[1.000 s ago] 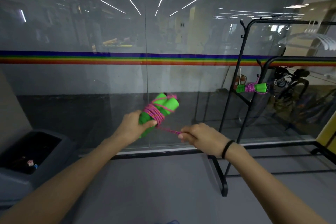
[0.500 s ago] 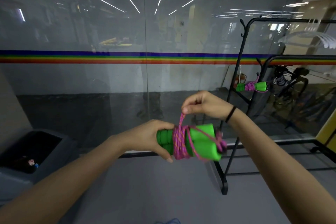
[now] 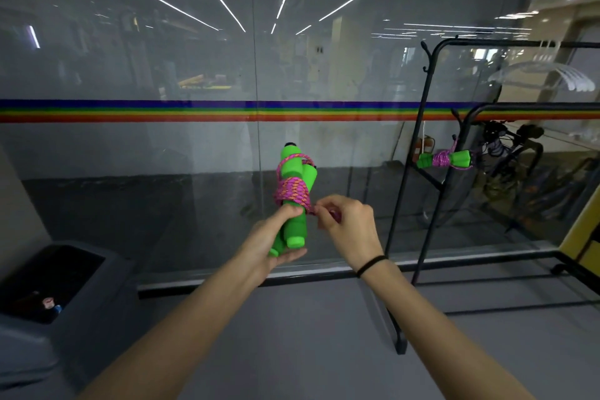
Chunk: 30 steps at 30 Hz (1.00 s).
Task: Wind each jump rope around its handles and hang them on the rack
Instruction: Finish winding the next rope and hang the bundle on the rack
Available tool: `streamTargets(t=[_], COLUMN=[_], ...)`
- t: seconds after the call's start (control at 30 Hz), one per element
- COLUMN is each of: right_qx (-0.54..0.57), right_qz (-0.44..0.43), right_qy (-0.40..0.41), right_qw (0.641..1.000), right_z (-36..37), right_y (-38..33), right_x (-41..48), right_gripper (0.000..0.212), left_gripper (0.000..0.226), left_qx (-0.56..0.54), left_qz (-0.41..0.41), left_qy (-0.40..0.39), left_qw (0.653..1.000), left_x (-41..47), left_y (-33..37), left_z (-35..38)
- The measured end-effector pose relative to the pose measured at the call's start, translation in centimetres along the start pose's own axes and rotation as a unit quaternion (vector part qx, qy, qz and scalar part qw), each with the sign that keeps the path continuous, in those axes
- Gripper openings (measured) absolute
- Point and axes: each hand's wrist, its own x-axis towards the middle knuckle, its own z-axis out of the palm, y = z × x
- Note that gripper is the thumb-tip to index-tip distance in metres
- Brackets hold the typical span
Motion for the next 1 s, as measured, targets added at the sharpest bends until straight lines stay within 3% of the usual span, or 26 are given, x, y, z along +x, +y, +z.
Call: streamTargets(t=[0.13,0.33,0.4,0.53,0.6,0.67,0.73,0.8,1.0], right_qx=[0.001,0.05,0.094,0.251,0.353,0.52,0.596,0.594,0.512], right_qz=[-0.035,-0.103,-0.119,-0.088,-0.078,-0.031,0.008,0.014,0.006], right_qy=[0.053,0.084,0.082,0.105,0.085,0.022,0.003,0.01,0.035], right_qw=[0.998,0.99,0.985,0.958,0.929,0.854,0.803,0.804,0.858], right_z=[-1.2,-2.6,-2.9,-2.8,-2.6,-2.2,-2.1,-2.5,-3.8], right_y=[-0.7,-2.2,-2.4,-2.2,-2.2,-2.7,-3.1,-2.9,-1.9], right_x=[-0.3,-0.8,-1.0,-0.9,-0.9,-1.2,-1.0,-0.5,-0.2], right_gripper=[0.005,0.007,0.005,0.012,0.013,0.018,0.022,0.022,0.026], left_gripper=[0.035,0.025,0.022,0.045,0.045,0.048,0.046,0.035,0.012], left_qx=[0.087,0.163,0.158,0.113,0.052,0.01,-0.011,-0.009,0.048], left_qz=[0.071,0.162,0.176,0.185,0.175,0.168,0.173,0.193,0.228], left_qy=[0.009,0.005,0.009,0.042,0.034,0.026,0.025,0.026,0.042], left_qw=[0.994,0.973,0.972,0.975,0.983,0.985,0.985,0.981,0.972], left_x=[-0.8,-1.8,-1.8,-1.4,-1.4,-1.5,-1.6,-1.7,-2.4], left_y=[0.3,0.3,0.2,-0.2,-0.3,-0.3,-0.3,-0.4,-0.3], left_z=[0.1,0.6,0.6,0.3,0.4,0.5,0.5,0.2,-1.0])
